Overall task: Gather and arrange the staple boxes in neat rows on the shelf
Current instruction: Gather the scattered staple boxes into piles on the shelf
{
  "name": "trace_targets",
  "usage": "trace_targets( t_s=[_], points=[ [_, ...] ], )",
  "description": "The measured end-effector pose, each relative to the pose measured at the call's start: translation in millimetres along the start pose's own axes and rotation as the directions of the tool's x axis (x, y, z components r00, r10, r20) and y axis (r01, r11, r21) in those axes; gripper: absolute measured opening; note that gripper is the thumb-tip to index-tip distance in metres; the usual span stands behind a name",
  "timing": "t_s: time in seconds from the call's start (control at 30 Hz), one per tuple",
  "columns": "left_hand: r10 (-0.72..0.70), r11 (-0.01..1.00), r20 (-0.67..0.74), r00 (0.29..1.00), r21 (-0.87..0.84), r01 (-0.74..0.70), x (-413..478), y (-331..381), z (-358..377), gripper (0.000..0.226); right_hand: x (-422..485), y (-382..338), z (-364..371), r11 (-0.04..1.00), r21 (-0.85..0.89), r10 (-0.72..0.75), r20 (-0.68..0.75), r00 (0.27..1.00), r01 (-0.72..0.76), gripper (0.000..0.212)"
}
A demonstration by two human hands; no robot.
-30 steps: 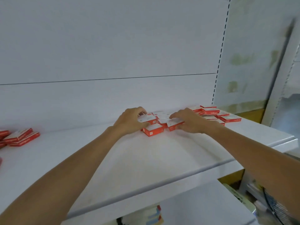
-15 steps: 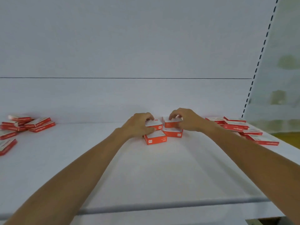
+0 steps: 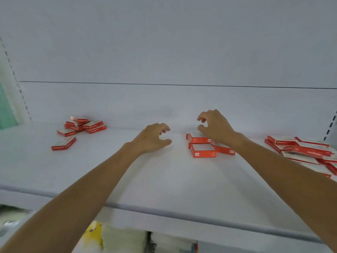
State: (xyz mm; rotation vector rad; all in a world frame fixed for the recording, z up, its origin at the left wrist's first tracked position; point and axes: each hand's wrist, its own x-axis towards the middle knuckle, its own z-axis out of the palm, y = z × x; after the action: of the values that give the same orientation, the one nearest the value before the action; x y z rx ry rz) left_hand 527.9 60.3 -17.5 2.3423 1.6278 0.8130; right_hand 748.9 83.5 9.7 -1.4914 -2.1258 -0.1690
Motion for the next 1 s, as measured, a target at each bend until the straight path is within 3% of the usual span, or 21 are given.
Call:
trace_targets(
  t_s=[0.3, 0.5, 0.73, 1.0],
  points=[
    [-0.240, 0.960, -0.175, 0.955, 0.101, 0.260, -113, -104, -101, 0.032, 40, -173, 55, 0.951, 0.158, -0.271, 0.018, 0.963, 0.264, 0.033],
    [-0.326, 0.917, -0.229, 0.917, 0.161, 0.366, -180, -174, -168, 0.030, 38, -287, 101, 0.906, 0.227, -0.395, 0.153, 0.906, 0.357, 0.040],
    [-0.318, 0.927, -0.196, 0.928, 0.141, 0.347, -220, -239, -201, 0.029, 48, -366, 135, 0.894, 0.317, -0.378, 0.151, 0.914, 0.317, 0.042],
    [-0.253, 0.957, -0.140, 0.957, 0.108, 0.269, -208, -288, -217, 0.027, 61, -383, 150, 0.926, 0.287, -0.295, 0.143, 0.945, 0.246, 0.040]
  ],
)
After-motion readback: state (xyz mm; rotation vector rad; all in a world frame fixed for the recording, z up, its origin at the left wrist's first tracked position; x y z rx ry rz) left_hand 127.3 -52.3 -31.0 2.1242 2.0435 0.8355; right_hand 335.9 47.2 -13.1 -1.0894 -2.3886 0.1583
